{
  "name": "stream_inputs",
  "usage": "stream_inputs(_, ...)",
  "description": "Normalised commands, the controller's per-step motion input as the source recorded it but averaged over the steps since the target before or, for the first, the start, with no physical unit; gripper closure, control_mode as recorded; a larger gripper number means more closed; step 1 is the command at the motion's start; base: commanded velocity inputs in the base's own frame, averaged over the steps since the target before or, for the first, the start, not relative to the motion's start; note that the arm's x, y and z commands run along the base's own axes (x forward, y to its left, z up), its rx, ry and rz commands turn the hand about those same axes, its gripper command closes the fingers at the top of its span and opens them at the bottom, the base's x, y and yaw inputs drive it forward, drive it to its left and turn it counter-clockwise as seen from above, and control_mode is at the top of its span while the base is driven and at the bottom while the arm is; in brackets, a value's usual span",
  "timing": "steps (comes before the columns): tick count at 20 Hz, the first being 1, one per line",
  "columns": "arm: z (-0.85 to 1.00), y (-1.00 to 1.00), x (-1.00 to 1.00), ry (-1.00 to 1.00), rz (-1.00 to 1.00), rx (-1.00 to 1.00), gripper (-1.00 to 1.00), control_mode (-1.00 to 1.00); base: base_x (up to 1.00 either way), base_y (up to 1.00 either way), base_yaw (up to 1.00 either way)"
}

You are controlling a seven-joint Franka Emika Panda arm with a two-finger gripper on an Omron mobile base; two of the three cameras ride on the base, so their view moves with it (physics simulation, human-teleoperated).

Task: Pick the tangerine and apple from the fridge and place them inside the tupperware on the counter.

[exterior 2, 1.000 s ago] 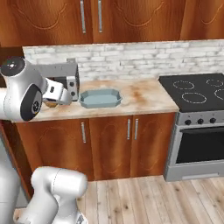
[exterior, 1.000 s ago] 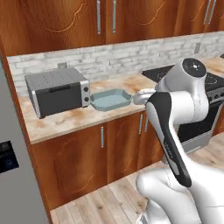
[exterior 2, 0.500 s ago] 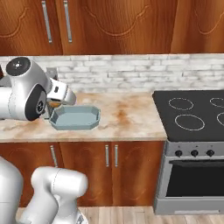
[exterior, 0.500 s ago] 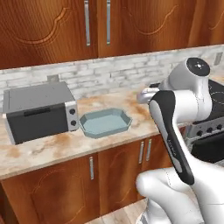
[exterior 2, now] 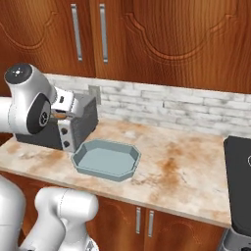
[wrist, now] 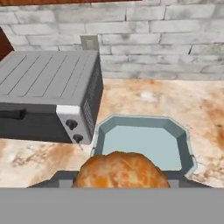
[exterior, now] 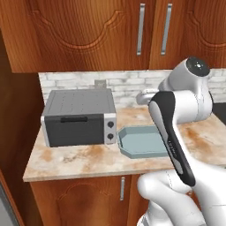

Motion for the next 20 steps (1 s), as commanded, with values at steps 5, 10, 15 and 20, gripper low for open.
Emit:
stream_inputs(5,-0.09,-0.06,0.02,0.06,-0.06,0.01,1.0,-1.0,0.28,-0.24,-0.17)
stream_inputs(10,-0.76,-0.38,0.0,0.2,-0.1,0.09,1.0,-1.0,0.0,0.0,0.0)
stream_inputs(15,-0.68,-0.44,0.01,0.29,0.0,0.2,1.0,-1.0,0.0,0.0,0.0)
stream_inputs(20,-0.58,-0.31,0.02,0.13,0.0,0.02,1.0,-1.0,0.0,0.0,0.0)
